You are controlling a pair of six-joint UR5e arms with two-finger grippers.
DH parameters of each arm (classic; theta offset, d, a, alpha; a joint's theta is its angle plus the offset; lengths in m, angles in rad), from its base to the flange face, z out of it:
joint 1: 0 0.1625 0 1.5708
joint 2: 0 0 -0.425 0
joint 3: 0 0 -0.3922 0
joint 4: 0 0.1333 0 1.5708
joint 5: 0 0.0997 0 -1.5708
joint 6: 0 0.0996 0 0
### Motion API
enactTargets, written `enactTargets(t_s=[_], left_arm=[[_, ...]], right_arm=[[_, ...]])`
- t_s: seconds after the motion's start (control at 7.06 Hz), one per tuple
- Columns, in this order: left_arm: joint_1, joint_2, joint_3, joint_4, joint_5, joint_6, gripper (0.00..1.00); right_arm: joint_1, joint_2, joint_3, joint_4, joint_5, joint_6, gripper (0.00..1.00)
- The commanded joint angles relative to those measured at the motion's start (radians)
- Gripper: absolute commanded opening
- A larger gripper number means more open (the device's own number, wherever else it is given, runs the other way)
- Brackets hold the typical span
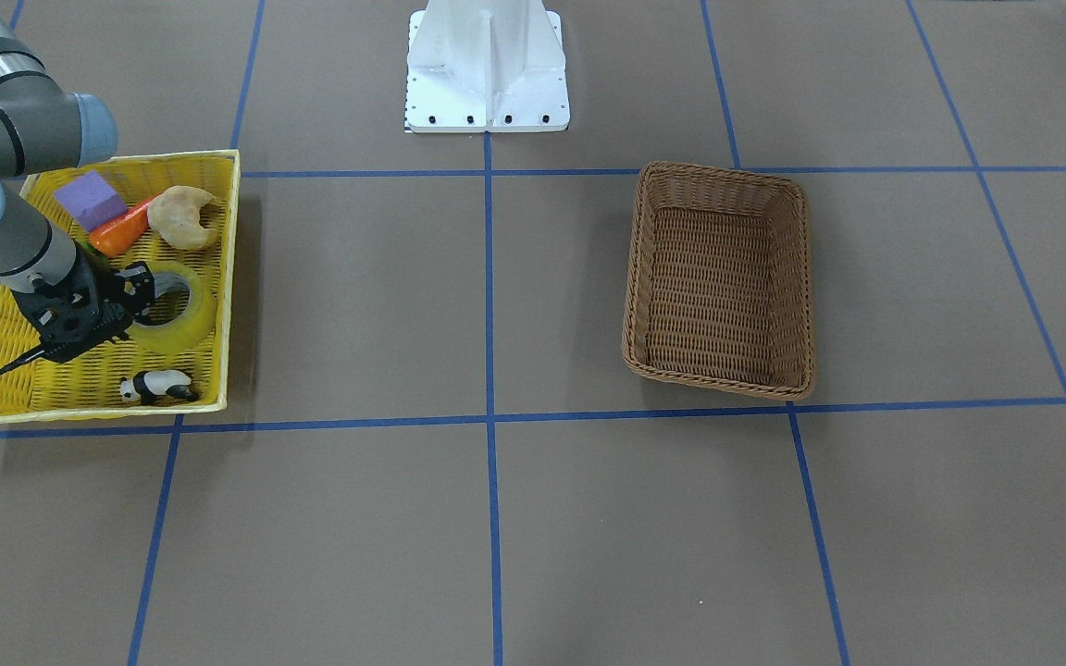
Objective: Move tape to another basket
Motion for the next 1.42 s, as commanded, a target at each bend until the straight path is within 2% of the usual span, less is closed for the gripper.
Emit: enactTargets(t_s=[0.0,0.57,0.71,0.99,1.28], left_arm=[[0.000,0.000,0.000,0.000,-0.002,0.000,0.99],[0.000,-0.008,-0.001,-0.002,-0.002,0.000,0.99],[0.002,-0.044,0.009,0.003,-0.002,-0.005,0.99],[0.000,-0.044,0.000,-0.020,-0.012,-0.035,0.99],[0.002,-0.057,-0.003,-0.090,-0.012,-0.037,0.99]], right_arm=[[0.066,-0.010,0.041,-0.005,0.002,-0.006,0.00],[0.301,0.015,0.098,0.000,0.036,0.002,0.00],[0.335,0.066,0.095,-0.002,0.036,0.017,0.00],[0.330,0.183,0.066,-0.002,0.030,0.144,0.00],[0.266,0.275,0.059,0.000,0.015,0.278,0.00]])
